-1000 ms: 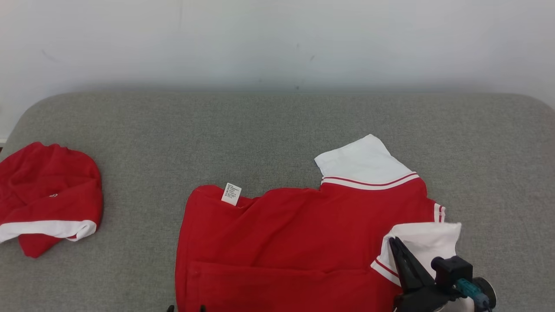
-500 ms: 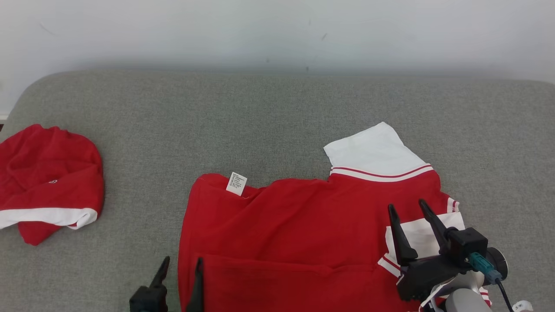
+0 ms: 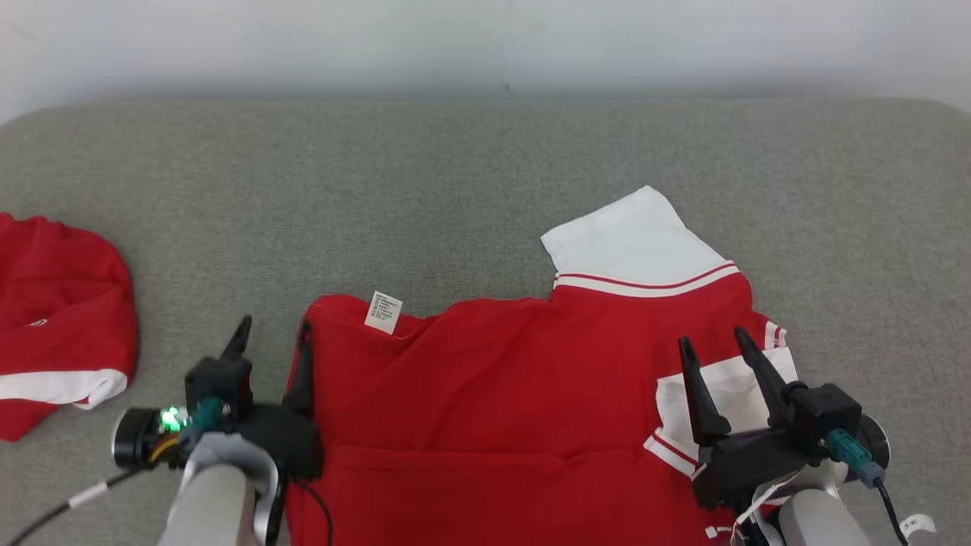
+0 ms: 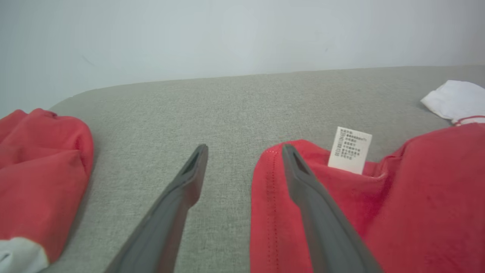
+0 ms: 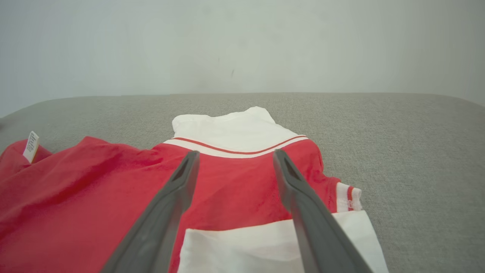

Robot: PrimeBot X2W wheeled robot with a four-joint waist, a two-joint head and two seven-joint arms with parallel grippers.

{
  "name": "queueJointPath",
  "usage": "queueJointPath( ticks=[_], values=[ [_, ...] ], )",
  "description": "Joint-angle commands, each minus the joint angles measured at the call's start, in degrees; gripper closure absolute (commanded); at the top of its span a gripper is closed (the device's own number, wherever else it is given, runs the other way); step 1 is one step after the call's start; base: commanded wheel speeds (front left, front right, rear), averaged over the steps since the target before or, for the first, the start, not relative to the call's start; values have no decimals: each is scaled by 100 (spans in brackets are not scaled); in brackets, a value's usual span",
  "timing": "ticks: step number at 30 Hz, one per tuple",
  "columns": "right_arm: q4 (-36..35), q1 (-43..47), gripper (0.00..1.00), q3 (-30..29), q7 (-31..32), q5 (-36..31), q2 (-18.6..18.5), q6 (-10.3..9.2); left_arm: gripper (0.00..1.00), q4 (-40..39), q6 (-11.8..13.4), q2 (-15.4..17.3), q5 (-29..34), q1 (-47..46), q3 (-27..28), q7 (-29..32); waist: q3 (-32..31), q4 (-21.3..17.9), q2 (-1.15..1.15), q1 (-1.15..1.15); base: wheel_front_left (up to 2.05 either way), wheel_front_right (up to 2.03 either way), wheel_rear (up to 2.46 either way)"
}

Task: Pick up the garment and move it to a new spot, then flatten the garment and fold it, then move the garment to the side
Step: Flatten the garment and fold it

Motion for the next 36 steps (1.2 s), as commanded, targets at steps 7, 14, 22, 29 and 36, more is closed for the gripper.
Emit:
queueJointPath(
  ticks=[7, 14, 22, 29, 36],
  values=[
    [-114, -120, 0, 40, -1, 66, 30, -16, 0, 943, -74, 5, 55, -864, -124, -18, 244, -149, -1, -1, 0, 0, 0],
    [-216, -166, 0, 39, -1, 101, 15, -16, 0, 1751, -89, -39, -34, -1333, -179, -18, 354, -180, -1, -1, 0, 0, 0],
    [-311, -275, 0, 51, 0, 128, -45, -16, 0, 2108, -38, -32, 14, -1530, -259, -18, 397, -186, -1, -1, 0, 0, 0],
    [-519, -426, 0, 59, 0, 182, -80, -16, 54, 2461, -96, -110, 30, -1696, -416, -17, 447, -192, -1, -1, 0, 0, 0],
    [-538, -1017, 0, 55, 0, 331, -528, -16, 100, 2433, -117, -175, 16, -1767, -562, -17, 585, -146, -1, -1, 0, 0, 0]
  ],
)
